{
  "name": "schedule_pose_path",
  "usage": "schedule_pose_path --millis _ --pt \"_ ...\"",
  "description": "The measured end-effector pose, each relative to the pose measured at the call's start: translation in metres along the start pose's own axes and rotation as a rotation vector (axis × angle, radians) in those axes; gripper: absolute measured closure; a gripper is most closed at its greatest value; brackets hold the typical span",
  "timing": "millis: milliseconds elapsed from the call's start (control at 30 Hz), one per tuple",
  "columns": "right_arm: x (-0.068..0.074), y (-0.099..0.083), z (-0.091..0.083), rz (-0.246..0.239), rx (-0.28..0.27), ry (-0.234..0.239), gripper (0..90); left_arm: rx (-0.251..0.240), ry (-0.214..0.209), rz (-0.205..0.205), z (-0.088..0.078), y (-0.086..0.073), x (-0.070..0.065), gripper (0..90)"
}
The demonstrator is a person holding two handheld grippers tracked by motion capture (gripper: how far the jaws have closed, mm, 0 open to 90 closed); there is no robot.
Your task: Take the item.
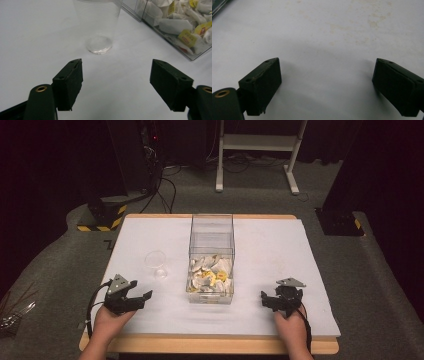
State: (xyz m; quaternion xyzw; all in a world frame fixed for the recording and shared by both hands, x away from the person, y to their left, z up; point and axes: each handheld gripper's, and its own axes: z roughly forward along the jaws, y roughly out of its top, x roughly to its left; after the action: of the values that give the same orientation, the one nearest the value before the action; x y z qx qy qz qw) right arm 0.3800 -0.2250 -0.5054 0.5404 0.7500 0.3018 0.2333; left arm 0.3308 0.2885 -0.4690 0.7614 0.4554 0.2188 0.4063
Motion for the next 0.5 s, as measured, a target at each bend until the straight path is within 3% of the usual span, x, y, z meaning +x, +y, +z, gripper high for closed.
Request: schedule_pose_path --millis 500 --pt "0.0 0.0 0.0 -0.001 0.0 -0.001 8.3 -0.037 -0.041 0.011 0.001 0.012 -0.012 27.7"
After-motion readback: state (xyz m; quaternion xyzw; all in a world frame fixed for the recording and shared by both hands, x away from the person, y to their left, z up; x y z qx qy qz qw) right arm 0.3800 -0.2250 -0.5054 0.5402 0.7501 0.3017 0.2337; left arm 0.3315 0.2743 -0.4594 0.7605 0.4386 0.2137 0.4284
